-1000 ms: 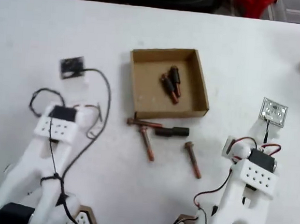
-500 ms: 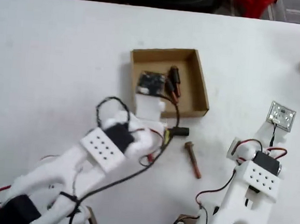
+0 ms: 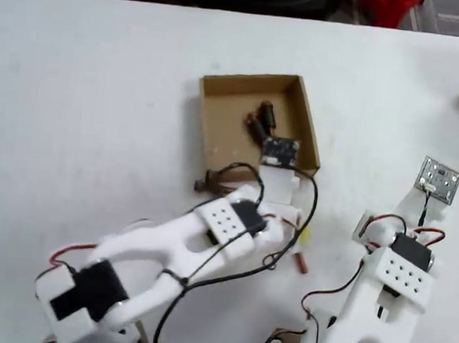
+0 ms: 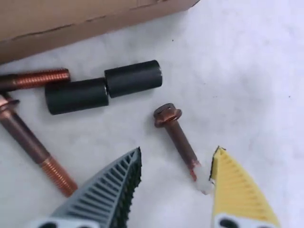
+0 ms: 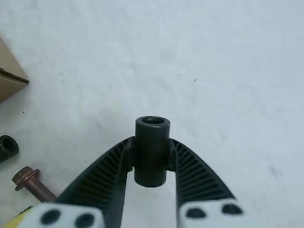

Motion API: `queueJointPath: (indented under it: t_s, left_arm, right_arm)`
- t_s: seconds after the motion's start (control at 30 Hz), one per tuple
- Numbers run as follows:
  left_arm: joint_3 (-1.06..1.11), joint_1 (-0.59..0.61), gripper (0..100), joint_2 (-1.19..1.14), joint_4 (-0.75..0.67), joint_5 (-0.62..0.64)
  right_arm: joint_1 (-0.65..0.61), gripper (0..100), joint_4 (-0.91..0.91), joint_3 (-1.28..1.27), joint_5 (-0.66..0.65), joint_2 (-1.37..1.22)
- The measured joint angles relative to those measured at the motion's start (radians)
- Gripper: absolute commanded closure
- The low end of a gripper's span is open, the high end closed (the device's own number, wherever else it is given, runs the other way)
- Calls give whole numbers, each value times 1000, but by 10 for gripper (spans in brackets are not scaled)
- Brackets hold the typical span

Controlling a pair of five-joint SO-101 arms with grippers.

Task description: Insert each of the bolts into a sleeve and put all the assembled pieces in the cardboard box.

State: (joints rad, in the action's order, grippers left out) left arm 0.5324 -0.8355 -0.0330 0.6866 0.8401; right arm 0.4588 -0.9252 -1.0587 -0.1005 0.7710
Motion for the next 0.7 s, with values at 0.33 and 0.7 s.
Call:
queueJointPath:
  t_s: [0.33, 0.7]
  left_arm:
    - [-130, -9, 729, -222, 0, 51]
    - [-183, -9, 912, -282, 0, 94]
  right_arm:
    - [0, 981, 0, 0, 0, 0]
    - [0, 981, 0, 0, 0, 0]
